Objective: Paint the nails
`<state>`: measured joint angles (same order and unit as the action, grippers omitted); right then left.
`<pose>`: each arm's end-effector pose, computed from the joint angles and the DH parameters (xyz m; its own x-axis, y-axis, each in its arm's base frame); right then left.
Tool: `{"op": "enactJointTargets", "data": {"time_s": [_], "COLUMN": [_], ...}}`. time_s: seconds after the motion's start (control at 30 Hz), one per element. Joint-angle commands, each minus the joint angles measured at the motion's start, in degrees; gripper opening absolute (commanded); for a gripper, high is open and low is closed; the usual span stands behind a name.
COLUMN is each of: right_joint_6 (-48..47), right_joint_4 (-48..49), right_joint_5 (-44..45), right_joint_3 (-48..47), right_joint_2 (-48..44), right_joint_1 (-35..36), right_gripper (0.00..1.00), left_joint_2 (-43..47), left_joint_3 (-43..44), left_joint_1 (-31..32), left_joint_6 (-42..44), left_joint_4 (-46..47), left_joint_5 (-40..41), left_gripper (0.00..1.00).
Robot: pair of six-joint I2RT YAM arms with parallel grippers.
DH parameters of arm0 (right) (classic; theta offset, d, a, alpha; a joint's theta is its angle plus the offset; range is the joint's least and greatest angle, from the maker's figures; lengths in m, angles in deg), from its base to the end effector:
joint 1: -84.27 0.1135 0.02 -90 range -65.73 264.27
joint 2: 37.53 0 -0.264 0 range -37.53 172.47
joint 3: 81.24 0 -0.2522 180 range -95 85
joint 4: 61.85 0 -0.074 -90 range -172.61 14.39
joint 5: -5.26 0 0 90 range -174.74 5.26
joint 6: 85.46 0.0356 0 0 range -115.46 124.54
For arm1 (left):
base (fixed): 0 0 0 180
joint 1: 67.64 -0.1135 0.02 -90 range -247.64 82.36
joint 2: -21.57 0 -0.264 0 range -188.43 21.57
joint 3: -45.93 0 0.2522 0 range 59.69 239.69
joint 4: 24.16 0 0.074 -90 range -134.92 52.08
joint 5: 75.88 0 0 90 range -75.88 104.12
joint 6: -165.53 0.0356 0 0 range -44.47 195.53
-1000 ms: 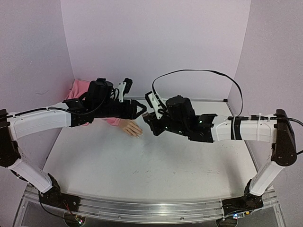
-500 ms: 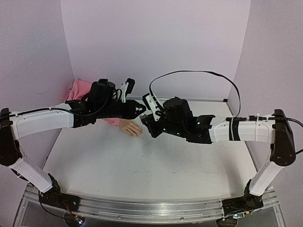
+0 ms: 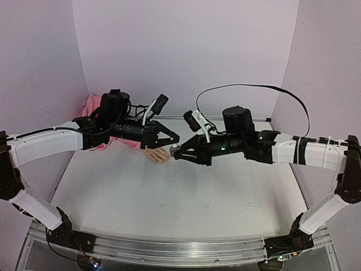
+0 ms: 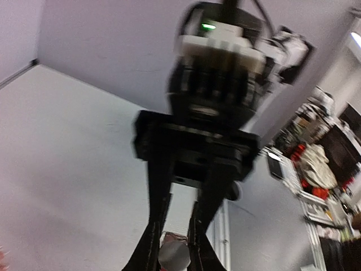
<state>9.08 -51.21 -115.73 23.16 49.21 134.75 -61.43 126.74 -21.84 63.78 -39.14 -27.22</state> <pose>0.2130 0.2870 0.3274 -0.0838 0.0050 -0.9965 -0.9854 0.1484 0.0836 0.2174 -0.2573 0.3362 -0.4007 0.1927 -0.8957 0.9158 0.1126 -0.3855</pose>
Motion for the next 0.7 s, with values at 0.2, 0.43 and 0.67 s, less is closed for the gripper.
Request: {"op": "enactJointTargets", "data": {"time_s": [0.2,0.43,0.67], "right_joint_6": [0.2,-0.4,-2.4], "right_joint_4": [15.0,14.0,8.9], "right_joint_5": [-37.4,-23.4,5.8], "right_joint_3": [-0.1,2.9,3.8], "right_joint_2": [-5.9,-8.2,-6.8], "right_joint_1": [0.8,0.8,0.8], "right_gripper": [0.0,0.0,0.0], "left_joint_2": [6.9,9.6,14.2], "left_joint_3": [1.3,-1.3,-6.2], "left_joint_1": [2.5,2.5,1.9], "left_joint_6": [6.0,2.6,-2.7], "left_joint_4": [2.9,2.9,2.8], "left_joint_5": [-27.2,-15.2,5.5], "left_gripper": [0.0,0.39,0.85]}}
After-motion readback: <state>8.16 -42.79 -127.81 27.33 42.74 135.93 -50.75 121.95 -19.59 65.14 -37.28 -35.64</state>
